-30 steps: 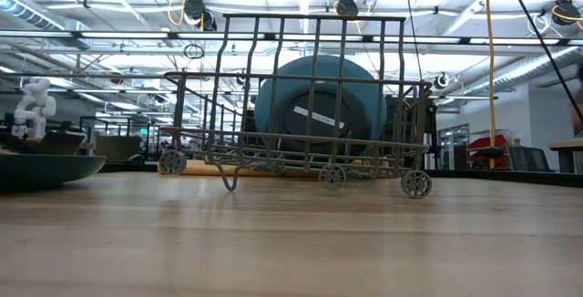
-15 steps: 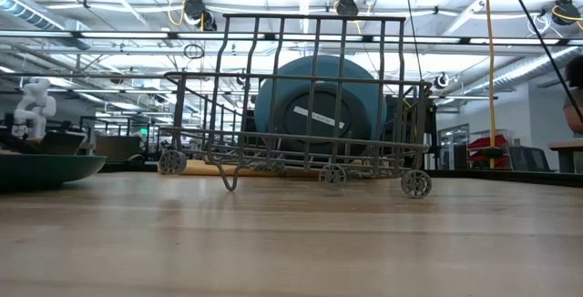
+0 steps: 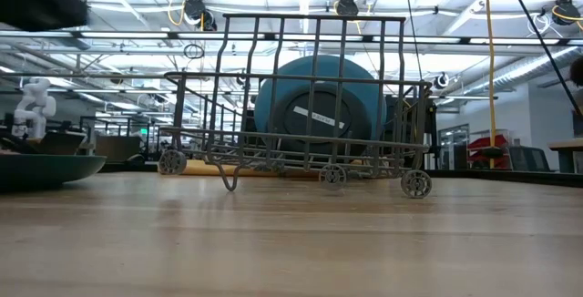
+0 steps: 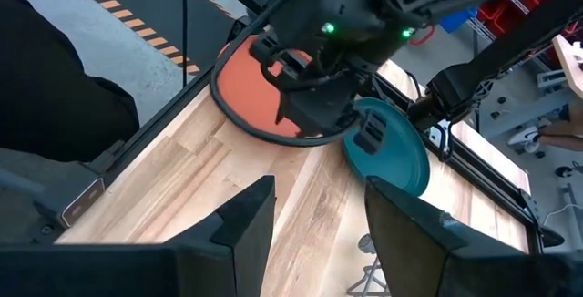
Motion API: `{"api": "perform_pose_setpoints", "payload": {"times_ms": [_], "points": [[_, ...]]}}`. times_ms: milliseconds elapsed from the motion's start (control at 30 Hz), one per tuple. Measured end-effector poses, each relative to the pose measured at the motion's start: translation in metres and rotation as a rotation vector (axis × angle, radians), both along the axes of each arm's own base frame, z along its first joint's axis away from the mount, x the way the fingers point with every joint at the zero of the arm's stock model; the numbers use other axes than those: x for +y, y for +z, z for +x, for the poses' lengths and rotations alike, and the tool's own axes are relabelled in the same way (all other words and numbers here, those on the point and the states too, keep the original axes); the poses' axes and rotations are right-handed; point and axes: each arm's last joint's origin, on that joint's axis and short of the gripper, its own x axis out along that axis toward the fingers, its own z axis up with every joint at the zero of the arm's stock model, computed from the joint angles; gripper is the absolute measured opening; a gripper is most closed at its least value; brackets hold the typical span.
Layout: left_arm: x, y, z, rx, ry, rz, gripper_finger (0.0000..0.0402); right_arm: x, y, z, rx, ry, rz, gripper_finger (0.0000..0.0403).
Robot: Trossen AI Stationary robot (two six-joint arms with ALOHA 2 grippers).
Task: Sort dishes
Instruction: Put the orange plate into the dish rack
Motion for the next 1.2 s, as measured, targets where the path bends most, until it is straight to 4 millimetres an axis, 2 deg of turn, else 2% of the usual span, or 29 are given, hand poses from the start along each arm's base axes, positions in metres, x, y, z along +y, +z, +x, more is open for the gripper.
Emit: {"api": "perform_pose_setpoints", "payload": {"times_ms": [167,400,733,1200], "points": [[0.012,0.000,0.008,0.029,-0.241,0.011,0.0146,0.000,-0.001,0.000,0.008,0.003,-0.005,0.0167],[0.027,-0.001,0.015,0.113,-0.343,-0.060,0.0146,-0.001,-0.002,-0.001,0.024,0.003,-0.015,0.0167],[0.045,-0.018,0.014,0.173,-0.372,-0.061,0.0146,-0.001,-0.002,-0.001,0.024,0.002,-0.015,0.0167],[0.044,-0.022,0.016,0.152,-0.423,-0.097,0.0146,-0.001,-0.002,-0.001,0.025,0.002,-0.015,0.0167]]}}
